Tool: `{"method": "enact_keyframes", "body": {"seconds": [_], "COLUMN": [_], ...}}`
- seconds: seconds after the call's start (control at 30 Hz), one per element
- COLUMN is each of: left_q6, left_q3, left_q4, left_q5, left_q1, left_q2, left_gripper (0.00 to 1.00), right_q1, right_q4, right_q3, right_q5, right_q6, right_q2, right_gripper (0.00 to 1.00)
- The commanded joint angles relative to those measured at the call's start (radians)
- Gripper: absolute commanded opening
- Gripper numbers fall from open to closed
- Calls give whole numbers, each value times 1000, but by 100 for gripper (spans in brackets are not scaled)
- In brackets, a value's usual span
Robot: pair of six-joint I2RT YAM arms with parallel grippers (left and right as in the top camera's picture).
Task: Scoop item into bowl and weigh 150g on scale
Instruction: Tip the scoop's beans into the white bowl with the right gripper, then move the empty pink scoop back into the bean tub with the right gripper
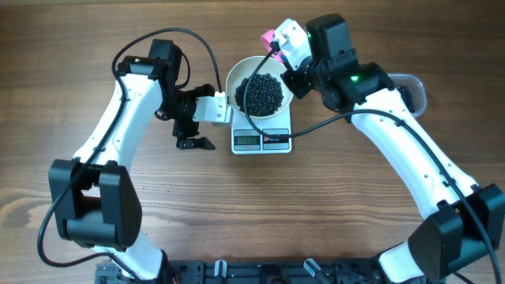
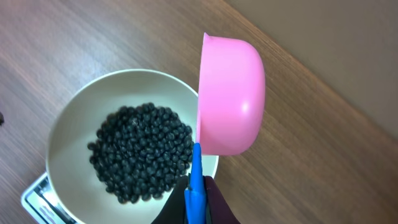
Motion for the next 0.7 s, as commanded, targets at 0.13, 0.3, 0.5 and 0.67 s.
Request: {"method": "enact_keyframes", "body": {"seconds": [0.13,0.3,0.5,0.67], "left_q6": [-2,-2,-2,-2], "left_q3": [-7,-7,-7,-7], "left_q4": [0,0,0,0], "left_q5": [2,1,1,1], "left_q1": [-3,-3,-3,-3], "left_q2": [0,0,0,0], "left_gripper": [100,100,100,100], "right_q1": [-86,-251,-514,-651], "right_q4": [-27,-188,-355,-416], "right_q3": [15,15,15,15], "right_q5": [-8,-8,-5,-4], "right_q6": [166,159,130,65], "right_q2": [-120,-197,-174,-115], "right_gripper": [4,4,4,4]}}
